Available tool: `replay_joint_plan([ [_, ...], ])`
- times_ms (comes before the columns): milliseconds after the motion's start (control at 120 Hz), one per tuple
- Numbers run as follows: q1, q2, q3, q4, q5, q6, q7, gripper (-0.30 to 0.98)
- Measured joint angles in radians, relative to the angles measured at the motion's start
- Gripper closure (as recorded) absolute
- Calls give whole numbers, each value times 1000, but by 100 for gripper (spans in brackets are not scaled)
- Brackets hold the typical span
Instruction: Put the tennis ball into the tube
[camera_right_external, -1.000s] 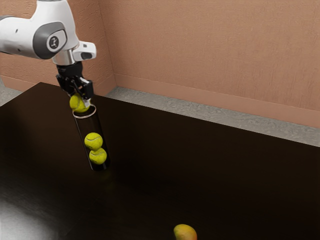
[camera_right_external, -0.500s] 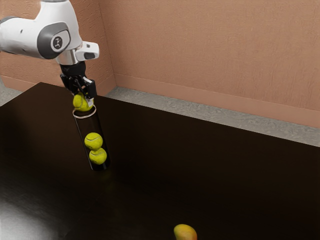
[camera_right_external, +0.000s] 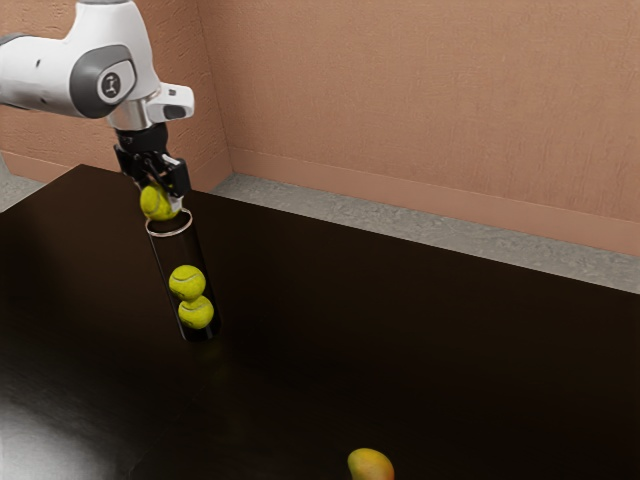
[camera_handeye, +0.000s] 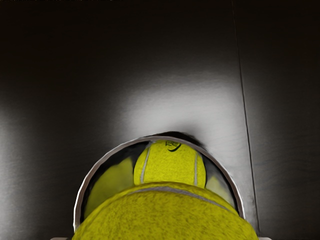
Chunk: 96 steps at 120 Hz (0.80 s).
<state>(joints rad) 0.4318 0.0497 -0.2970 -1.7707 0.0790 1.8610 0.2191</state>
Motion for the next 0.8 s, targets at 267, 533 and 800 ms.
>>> replay_joint_plan([
  [267, -5, -14, -1, -1, -11, -8, 14, 7],
  [533, 44, -103, -53, 68, -49, -75, 8, 2],
  [800, -479, -103, 299, 178, -61, -217, -42, 1],
])
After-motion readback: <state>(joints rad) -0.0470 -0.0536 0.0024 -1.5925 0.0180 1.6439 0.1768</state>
